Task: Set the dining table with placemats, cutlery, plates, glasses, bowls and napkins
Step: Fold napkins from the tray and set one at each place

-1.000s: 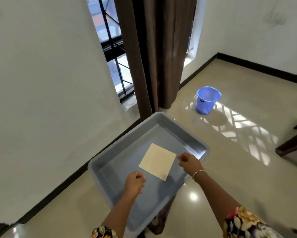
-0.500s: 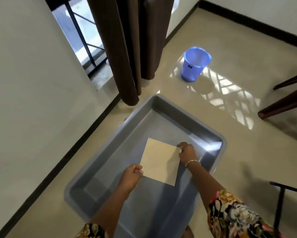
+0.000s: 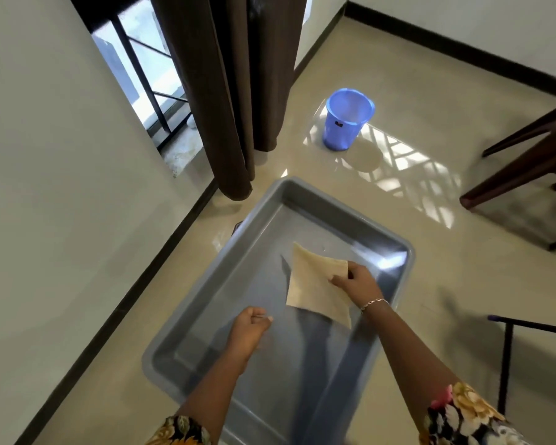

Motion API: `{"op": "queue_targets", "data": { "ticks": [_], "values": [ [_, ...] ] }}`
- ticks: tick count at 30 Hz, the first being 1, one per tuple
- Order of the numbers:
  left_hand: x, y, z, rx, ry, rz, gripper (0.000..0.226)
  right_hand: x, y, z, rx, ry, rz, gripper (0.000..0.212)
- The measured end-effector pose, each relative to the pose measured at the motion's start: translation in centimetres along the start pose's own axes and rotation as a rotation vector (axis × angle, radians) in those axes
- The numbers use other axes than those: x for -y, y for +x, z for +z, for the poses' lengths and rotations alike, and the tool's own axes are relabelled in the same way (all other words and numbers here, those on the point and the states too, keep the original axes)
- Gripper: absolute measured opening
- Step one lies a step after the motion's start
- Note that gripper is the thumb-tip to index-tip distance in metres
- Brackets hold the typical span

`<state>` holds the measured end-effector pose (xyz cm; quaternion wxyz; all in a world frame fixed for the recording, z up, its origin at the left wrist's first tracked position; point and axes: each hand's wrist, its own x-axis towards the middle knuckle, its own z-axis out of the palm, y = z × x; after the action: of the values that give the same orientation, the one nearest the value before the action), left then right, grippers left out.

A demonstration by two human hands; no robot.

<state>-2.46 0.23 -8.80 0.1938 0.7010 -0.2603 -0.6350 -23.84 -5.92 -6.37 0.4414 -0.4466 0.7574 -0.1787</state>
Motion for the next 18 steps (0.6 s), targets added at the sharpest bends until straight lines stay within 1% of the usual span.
{"op": "queue_targets", "data": {
  "ticks": [2,5,8,9,11,12,13,16,17,18],
  "values": [
    [-0.6,-1.1,0.3,0.007,-0.047,0.026,0.008,1.4,-2.4,-1.9,-0.019,0.094,-0.058,0.019],
    [-1.8,-3.3,1.9,0.044,-0.124,0.068,0.010,3.0,-6.8,-5.2,-0.020,0.327,-0.109,0.016],
    [-3.0,-6.4,4.8,0.170,-0.286,0.091,0.011,3.5,-11.7,-8.8,-0.073,0.576,-0.115,0.015],
    [-3.4,-7.8,5.8,0.232,-0.344,0.091,0.022,3.2,-13.4,-10.0,-0.095,0.660,-0.120,0.014],
    [-3.8,-10.6,8.2,0.396,-0.437,0.081,0.063,2.2,-17.1,-12.5,-0.145,0.802,-0.136,0.012],
    [-3.8,-12.4,9.6,0.489,-0.479,0.076,0.073,1.3,-19.0,-13.7,-0.173,0.857,-0.136,0.012],
    [-3.6,-14.2,11.0,0.562,-0.508,0.079,0.071,0.3,-21.1,-14.9,-0.207,0.910,-0.127,0.011],
    [-2.3,-20.1,15.1,0.655,-0.548,0.103,0.023,-3.6,-27.3,-18.4,-0.318,1.040,-0.106,0.009],
    [-1.8,-21.9,16.5,0.659,-0.535,0.121,0.014,-5.2,-29.3,-19.5,-0.353,1.058,-0.099,0.008],
    [-1.4,-23.6,17.8,0.661,-0.505,0.147,0.011,-6.8,-31.3,-20.5,-0.386,1.074,-0.096,0.008]
  ]
}}
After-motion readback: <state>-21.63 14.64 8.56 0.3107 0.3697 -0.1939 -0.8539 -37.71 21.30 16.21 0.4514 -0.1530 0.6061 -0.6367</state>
